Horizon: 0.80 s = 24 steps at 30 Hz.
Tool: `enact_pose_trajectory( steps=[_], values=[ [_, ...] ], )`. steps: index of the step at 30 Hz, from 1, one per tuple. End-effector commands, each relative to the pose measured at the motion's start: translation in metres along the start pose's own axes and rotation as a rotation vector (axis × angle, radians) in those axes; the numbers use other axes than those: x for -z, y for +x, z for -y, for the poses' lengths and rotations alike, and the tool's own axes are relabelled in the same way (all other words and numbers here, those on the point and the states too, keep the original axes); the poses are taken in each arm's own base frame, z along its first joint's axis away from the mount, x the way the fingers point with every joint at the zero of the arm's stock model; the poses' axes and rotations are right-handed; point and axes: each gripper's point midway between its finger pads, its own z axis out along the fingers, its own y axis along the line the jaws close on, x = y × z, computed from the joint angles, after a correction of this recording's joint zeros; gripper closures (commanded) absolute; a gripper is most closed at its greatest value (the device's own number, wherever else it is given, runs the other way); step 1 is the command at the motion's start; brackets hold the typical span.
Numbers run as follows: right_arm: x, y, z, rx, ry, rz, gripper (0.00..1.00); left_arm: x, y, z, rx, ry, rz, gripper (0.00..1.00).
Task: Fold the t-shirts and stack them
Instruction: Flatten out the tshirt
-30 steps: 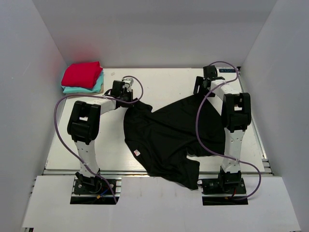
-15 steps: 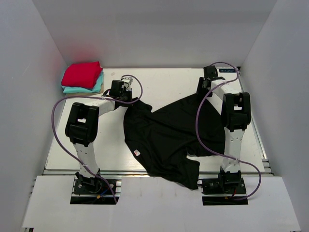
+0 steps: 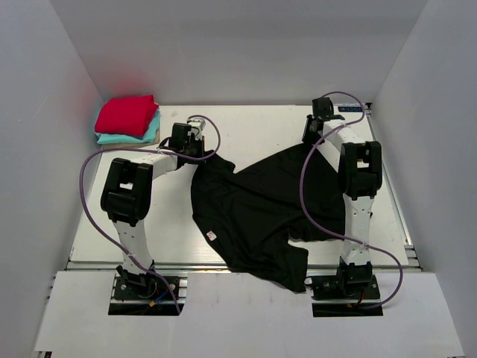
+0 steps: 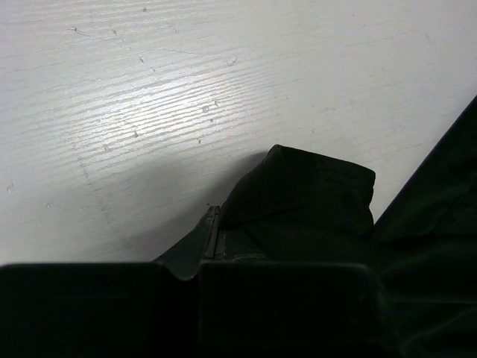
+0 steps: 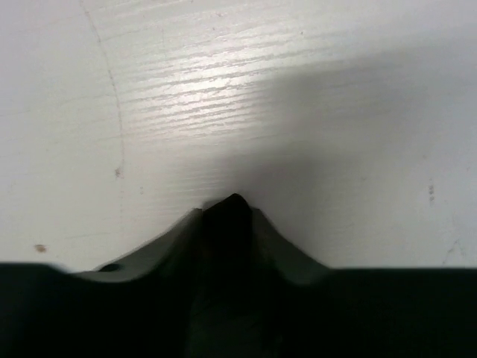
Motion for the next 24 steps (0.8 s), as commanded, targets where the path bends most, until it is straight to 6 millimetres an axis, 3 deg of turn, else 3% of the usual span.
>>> enact_pose_trajectory(
  steps=[1, 3, 4, 6, 8, 9, 10, 13, 14, 16, 18, 19, 20, 21, 22, 23, 24],
  values=[
    [-0.007, 0.023, -0.001, -0.018, 0.028, -0.075, 0.70, 0.020, -0.033, 0.011, -0.030, 0.030, 0.094, 1.00],
    [-0.007, 0.030, 0.001, -0.017, 0.046, -0.093, 0.94, 0.023, -0.037, 0.012, -0.032, 0.031, 0.103, 1.00],
    [-0.007, 0.030, 0.002, -0.024, 0.052, -0.093, 1.00, 0.023, -0.037, 0.012, -0.032, 0.031, 0.103, 1.00],
    [-0.004, 0.032, 0.005, -0.024, 0.071, -0.093, 1.00, 0.026, -0.041, 0.012, -0.034, 0.022, 0.115, 1.00],
    [0.010, 0.020, 0.001, -0.022, 0.060, -0.051, 1.00, 0.030, -0.046, 0.013, -0.035, 0.024, 0.122, 1.00],
    [0.021, 0.010, -0.002, -0.021, 0.051, -0.016, 1.00, 0.030, -0.046, 0.013, -0.035, 0.024, 0.122, 1.00],
    [0.025, 0.001, -0.002, -0.011, 0.048, 0.023, 1.00, 0.038, -0.058, 0.017, -0.051, 0.027, 0.153, 1.00],
    [0.065, -0.034, -0.005, 0.003, 0.043, 0.160, 1.00, 0.048, -0.069, 0.020, -0.058, 0.032, 0.184, 1.00],
    [0.096, -0.053, -0.007, 0.000, 0.025, 0.230, 1.00, 0.058, -0.079, 0.024, -0.075, 0.035, 0.214, 1.00],
    [0.112, -0.063, -0.006, 0.009, 0.009, 0.299, 1.00, 0.072, -0.092, 0.028, -0.092, 0.039, 0.252, 1.00],
    [0.162, -0.089, -0.009, 0.009, -0.024, 0.434, 1.00, 0.097, -0.112, 0.039, -0.121, 0.058, 0.318, 1.00],
    [0.168, -0.088, -0.004, 0.003, -0.008, 0.466, 1.00, 0.108, -0.120, 0.041, -0.126, 0.053, 0.346, 1.00],
    [0.202, -0.107, -0.006, -0.012, -0.027, 0.563, 1.00, 0.118, -0.125, 0.043, -0.129, 0.055, 0.363, 1.00],
    [0.227, -0.110, -0.002, -0.019, -0.028, 0.613, 1.00, 0.129, -0.133, 0.047, -0.148, 0.056, 0.391, 1.00],
    [0.254, -0.116, 0.002, -0.029, -0.030, 0.682, 1.00, 0.155, -0.148, 0.055, -0.161, 0.064, 0.454, 1.00],
    [0.267, -0.119, 0.007, -0.040, -0.012, 0.715, 1.00, 0.168, -0.152, 0.057, -0.176, 0.065, 0.480, 1.00],
    [0.311, -0.128, 0.008, -0.052, -0.034, 0.817, 1.00, 0.181, -0.155, 0.061, -0.181, 0.068, 0.505, 1.00]
  ],
)
